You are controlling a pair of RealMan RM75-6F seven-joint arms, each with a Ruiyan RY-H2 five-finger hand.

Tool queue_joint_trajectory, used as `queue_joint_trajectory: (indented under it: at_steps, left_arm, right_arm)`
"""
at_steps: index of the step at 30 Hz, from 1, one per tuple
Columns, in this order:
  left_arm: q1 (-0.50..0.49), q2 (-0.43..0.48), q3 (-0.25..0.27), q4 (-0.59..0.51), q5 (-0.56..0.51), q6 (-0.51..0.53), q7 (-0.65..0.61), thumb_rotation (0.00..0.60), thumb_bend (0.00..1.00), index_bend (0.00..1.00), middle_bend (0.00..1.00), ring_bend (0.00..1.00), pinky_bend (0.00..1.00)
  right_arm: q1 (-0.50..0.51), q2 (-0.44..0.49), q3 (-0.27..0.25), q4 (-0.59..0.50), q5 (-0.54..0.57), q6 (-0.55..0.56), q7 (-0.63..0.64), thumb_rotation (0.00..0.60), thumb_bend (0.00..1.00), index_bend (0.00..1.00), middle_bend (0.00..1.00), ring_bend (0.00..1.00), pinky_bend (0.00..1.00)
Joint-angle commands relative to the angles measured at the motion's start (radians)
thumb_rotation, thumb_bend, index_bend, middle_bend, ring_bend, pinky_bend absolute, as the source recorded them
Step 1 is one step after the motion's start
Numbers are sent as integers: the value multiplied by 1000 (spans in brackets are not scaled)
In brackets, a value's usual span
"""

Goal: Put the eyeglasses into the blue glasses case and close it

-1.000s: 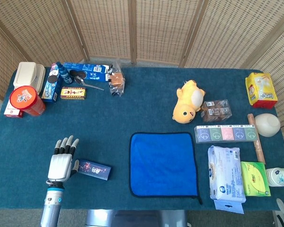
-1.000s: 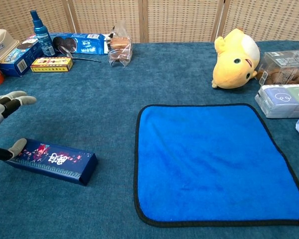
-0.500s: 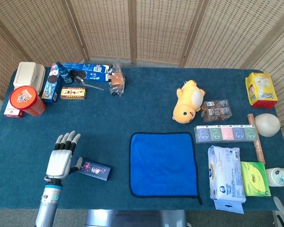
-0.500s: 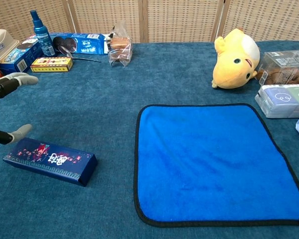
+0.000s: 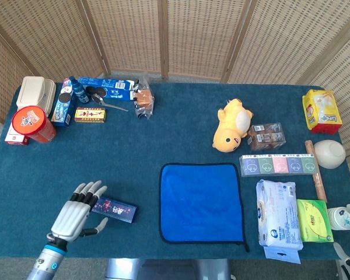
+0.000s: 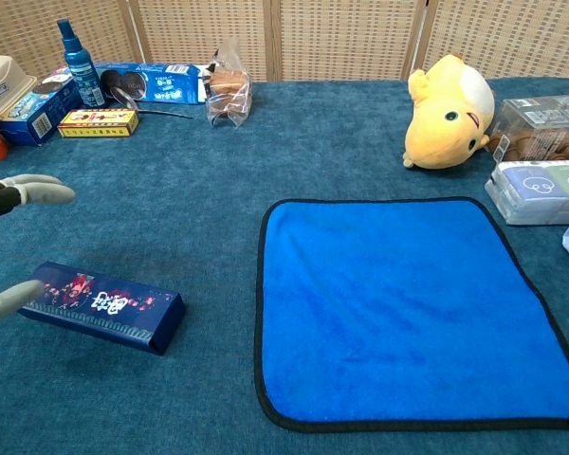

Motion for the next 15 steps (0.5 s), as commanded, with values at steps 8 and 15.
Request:
queue_joint_trajectory:
  at_steps: [8, 15]
  left_arm:
    - [-35, 37, 35, -6, -60, -87, 36, 298, 295, 0, 0, 0, 18]
    - [-73, 29, 30, 15, -95, -133, 76, 291, 295, 0, 0, 0, 5]
  right_arm:
    - [-4, 48, -29, -52, -2, -50, -110, 572, 278, 75, 208, 176, 185]
    - [-9, 46, -24, -56, 0, -35, -101, 572, 279, 75, 207, 176, 185]
